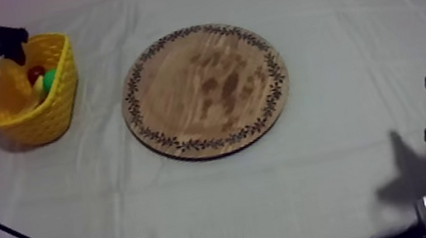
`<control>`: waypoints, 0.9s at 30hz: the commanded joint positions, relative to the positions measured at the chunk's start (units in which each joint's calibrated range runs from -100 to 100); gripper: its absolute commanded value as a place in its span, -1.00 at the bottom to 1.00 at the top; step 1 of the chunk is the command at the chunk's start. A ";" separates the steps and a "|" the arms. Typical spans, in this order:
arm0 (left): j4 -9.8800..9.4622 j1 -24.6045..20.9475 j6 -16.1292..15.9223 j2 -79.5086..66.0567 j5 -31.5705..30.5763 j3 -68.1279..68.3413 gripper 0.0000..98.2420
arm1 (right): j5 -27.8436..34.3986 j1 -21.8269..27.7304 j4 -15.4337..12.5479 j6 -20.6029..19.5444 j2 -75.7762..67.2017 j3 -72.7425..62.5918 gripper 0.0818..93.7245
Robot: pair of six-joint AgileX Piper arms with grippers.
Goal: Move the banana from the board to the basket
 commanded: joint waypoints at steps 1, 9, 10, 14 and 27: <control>-0.20 0.18 -0.02 -1.08 -1.72 0.30 -0.07 | 0.02 0.00 0.01 0.03 0.00 -0.03 -0.99; -0.19 1.34 -0.98 -8.47 -6.97 2.92 -0.78 | 0.02 0.00 0.01 0.01 0.00 -0.03 -0.99; -0.17 1.62 -1.00 -9.64 -7.19 3.40 -0.84 | 0.02 0.00 0.01 0.01 0.00 -0.03 -0.99; 0.10 2.74 -0.51 -14.69 -7.45 5.21 -0.96 | 0.02 0.00 0.01 0.01 0.00 -0.03 -0.99; 1.06 4.19 -0.07 -40.91 -14.73 19.81 -1.00 | 0.02 0.00 0.01 0.01 0.00 -0.03 -0.99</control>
